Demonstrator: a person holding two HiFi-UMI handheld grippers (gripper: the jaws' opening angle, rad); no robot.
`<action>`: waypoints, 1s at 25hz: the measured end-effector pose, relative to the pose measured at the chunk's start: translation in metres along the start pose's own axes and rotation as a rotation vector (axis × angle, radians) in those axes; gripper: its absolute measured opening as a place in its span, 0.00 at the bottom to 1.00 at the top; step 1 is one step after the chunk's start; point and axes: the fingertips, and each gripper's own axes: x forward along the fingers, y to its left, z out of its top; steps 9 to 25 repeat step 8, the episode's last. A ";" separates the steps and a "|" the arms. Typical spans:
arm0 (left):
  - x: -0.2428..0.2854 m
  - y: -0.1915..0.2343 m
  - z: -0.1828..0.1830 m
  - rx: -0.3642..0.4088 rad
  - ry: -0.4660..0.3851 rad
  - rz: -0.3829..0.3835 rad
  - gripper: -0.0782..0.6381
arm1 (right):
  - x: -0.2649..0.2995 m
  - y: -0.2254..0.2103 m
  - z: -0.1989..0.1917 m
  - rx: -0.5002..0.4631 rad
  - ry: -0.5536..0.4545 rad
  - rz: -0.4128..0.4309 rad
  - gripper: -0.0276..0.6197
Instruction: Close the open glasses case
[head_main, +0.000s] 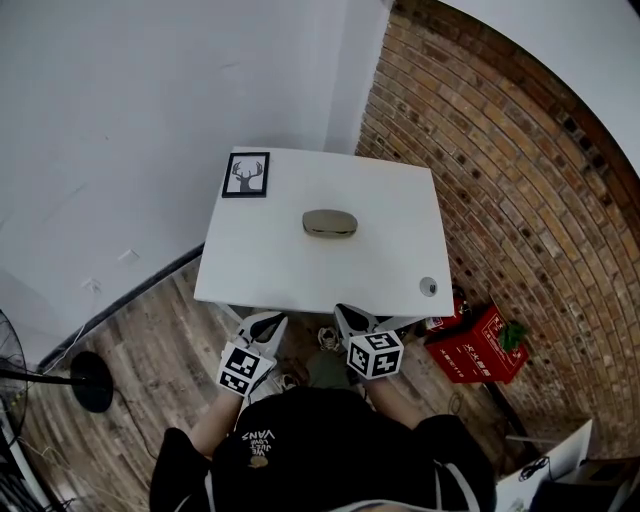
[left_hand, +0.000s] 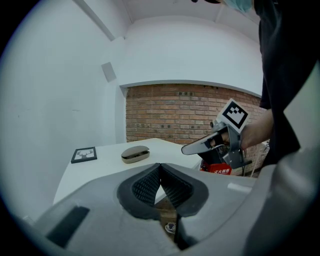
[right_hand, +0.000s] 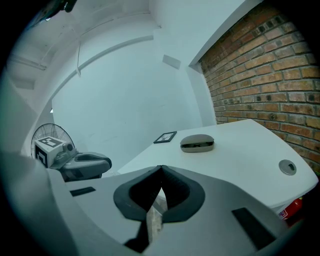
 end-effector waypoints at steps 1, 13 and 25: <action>0.001 0.000 0.000 0.001 0.002 -0.002 0.12 | 0.001 -0.001 0.001 0.000 0.000 0.000 0.04; 0.009 0.005 0.000 0.007 0.011 -0.013 0.12 | 0.009 -0.005 0.004 0.002 -0.002 -0.004 0.04; 0.009 0.005 0.000 0.007 0.011 -0.013 0.12 | 0.009 -0.005 0.004 0.002 -0.002 -0.004 0.04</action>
